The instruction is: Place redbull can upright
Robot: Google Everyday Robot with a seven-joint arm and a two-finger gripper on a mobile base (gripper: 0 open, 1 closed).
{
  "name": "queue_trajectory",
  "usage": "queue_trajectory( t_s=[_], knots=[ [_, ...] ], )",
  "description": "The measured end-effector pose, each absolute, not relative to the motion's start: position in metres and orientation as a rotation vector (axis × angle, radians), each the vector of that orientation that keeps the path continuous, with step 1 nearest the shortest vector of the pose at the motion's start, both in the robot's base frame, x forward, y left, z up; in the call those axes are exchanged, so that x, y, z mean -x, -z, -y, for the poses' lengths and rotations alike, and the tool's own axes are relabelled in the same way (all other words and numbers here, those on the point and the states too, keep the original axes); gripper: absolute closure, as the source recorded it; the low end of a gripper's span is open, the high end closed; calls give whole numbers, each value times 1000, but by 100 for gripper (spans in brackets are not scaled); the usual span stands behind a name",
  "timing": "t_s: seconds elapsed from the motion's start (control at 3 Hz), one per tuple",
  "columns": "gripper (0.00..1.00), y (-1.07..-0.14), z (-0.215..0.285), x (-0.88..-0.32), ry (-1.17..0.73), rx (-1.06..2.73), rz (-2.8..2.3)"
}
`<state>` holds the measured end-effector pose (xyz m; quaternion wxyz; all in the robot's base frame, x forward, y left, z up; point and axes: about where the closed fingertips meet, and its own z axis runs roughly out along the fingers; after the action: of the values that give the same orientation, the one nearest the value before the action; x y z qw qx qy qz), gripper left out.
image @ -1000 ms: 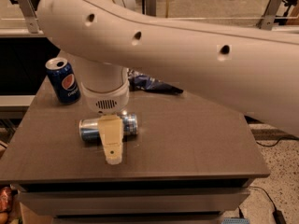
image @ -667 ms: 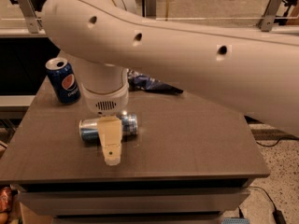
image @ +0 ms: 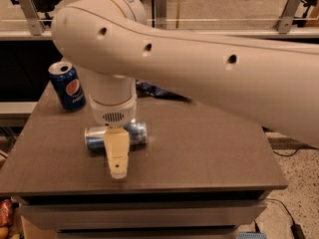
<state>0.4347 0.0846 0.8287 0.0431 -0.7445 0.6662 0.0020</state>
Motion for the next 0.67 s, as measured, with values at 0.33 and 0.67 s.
queue_trajectory(
  t_s=[0.33,0.67],
  knots=[
    [0,-824,-87,-436,-19,2273,-2036],
    [0,-822,-89,-438,-28,2265,-2037]
  ],
)
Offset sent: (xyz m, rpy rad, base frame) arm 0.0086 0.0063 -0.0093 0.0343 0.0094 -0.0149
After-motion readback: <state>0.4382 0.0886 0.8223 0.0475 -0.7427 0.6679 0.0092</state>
